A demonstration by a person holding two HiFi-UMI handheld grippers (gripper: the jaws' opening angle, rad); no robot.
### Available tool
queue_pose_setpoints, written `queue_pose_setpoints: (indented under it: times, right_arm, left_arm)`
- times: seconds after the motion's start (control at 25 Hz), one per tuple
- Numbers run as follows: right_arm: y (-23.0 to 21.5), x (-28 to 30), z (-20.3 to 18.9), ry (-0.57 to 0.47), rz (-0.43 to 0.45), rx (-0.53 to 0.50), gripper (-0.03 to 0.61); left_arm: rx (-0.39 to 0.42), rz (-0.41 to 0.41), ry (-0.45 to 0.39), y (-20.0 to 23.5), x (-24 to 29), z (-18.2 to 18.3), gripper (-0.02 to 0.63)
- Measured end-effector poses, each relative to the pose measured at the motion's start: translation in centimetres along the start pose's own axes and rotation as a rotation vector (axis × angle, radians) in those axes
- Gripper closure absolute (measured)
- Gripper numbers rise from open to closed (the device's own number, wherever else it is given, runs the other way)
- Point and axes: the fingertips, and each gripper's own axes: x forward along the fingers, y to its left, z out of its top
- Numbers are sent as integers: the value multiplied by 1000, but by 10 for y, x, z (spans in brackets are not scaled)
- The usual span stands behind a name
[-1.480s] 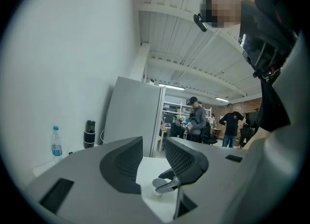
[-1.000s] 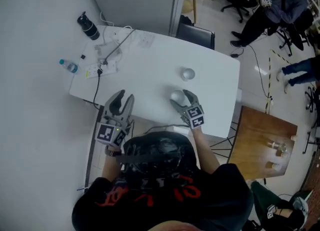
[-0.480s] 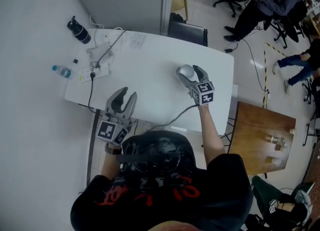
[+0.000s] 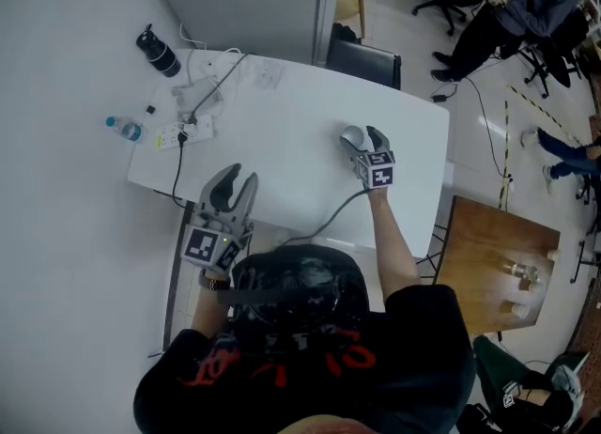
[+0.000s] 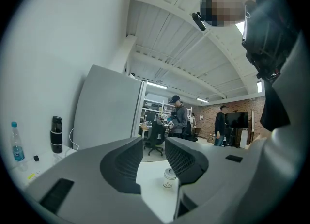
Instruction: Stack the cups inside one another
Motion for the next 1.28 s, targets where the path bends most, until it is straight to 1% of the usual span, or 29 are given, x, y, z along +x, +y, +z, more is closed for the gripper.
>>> queue_pose_setpoints:
  times: [0.12,0.24,0.28,0.32,0.4,0.64,0.76,0.8,0.96,1.08,1.16,1.28]
  right_arm:
    - [10,-14,11,-50,15,19,198]
    - [22,-40,31,-122,21,31,198]
    - [25,-50,38,-149,14,30,198]
    - [26,-61,46,-178,0,25,224]
    - [27,-85,62,-234,-35,15,237]
    - [42,-166,106,-400,-112,14,434]
    - [50,-204,117,-457,-164,32,550]
    - [54,-214,118,-468,-173,32,572]
    - [76,-233,105,-449,-174,-43,574]
    - [84,-247,97,-442,-174,-32,575]
    - [84,-256,101,-447,-179,-14,575]
    - [84,-259,108,-449,-198,-18,577]
  left_arm:
    - [-2,-18,2,1,2,-1,466]
    - [9,-35,-25,1,9,4,466]
    - [10,-46,-26,0,12,4,466]
    - [9,-62,-20,-2,14,2,466]
    - [5,-99,-3,-9,19,-3,466]
    - [4,-177,-3,-39,27,3,466]
    - [-14,-198,-14,-49,30,6,466]
    - [-13,-202,-14,-51,31,6,466]
    - [-8,-222,3,-60,31,1,468]
    - [-10,-229,4,-66,27,-1,468]
    - [-11,-228,4,-67,26,-1,468]
    - [-9,-239,9,-66,28,0,468]
